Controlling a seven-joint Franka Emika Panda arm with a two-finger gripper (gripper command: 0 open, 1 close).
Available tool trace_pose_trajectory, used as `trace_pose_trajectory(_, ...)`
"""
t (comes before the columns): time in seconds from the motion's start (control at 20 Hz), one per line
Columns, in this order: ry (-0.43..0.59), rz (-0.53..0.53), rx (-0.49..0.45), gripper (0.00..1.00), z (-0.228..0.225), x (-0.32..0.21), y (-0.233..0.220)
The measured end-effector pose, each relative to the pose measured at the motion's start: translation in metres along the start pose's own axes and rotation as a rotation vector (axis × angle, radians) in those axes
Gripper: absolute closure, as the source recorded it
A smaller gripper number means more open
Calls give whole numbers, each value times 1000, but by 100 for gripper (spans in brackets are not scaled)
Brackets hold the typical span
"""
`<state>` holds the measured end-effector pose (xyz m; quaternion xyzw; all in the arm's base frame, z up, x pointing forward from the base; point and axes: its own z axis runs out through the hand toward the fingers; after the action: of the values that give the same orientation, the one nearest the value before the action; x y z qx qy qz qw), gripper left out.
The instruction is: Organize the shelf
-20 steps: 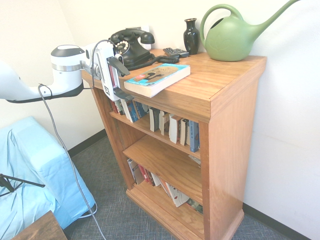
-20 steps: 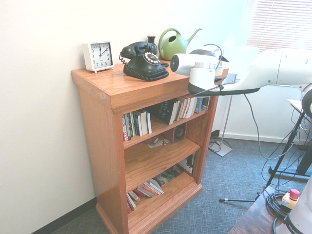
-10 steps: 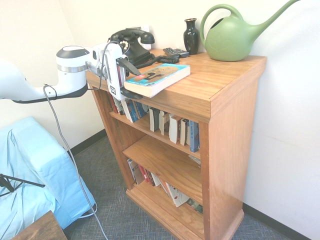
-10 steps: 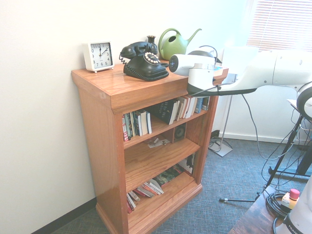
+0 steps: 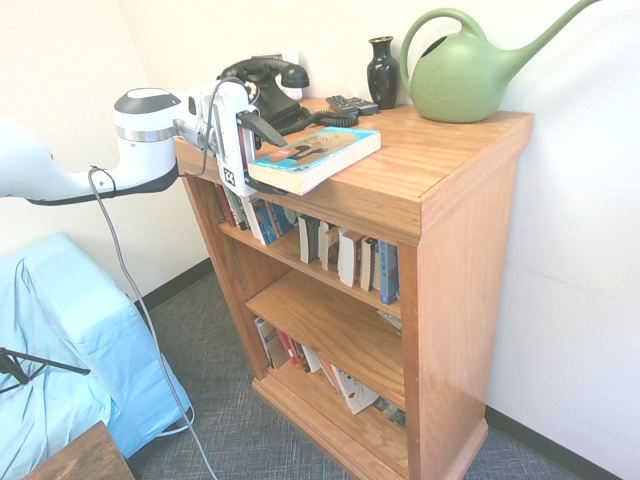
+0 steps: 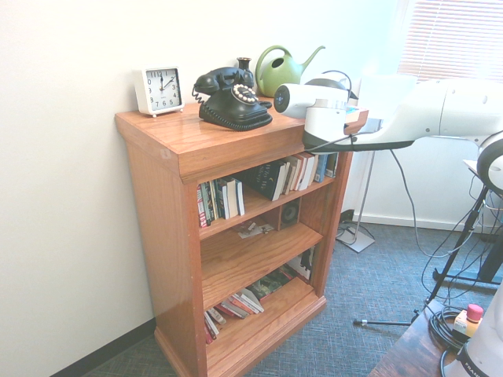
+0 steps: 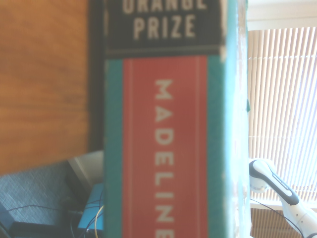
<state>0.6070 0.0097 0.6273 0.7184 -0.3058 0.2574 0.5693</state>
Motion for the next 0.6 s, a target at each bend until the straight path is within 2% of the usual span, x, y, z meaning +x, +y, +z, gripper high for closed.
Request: trace_pose_trajectory(0.6,0,-25,19,100,10,-2,-12)
